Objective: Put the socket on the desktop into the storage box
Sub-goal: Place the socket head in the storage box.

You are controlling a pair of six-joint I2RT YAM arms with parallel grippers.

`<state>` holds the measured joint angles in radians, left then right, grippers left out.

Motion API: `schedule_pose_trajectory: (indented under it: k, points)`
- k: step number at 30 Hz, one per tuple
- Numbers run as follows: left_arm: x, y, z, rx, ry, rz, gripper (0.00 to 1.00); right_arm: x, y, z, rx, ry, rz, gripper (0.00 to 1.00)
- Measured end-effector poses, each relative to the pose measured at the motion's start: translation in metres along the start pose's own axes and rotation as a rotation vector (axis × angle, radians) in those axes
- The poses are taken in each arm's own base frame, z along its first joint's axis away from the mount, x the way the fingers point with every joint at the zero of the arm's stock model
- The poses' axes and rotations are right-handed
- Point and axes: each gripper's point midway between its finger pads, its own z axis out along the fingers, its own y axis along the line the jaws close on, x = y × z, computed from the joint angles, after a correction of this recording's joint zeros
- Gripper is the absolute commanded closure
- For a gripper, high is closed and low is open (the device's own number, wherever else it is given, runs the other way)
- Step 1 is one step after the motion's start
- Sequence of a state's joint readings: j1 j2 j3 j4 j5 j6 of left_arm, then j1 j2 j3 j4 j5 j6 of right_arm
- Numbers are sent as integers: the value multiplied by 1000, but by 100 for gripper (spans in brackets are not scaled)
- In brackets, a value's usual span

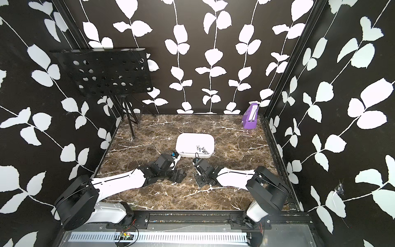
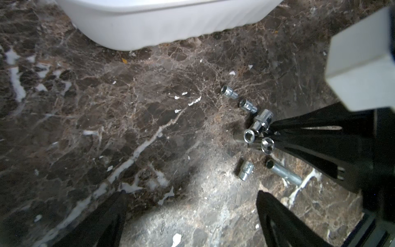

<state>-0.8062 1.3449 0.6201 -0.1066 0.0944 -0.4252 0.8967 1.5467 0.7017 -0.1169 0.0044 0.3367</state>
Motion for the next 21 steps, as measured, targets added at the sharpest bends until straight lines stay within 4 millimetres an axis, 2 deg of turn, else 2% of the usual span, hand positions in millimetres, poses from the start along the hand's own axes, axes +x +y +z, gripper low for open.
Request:
schedule_pose_trajectory:
  k: [11,21]
  points:
    - [0,0,0,0,0,0,6,6,0,-7,-3,23,-1,91]
    - [0,1,0,-5,-2,0,6,3,-9,-35,33,-49,5,93]
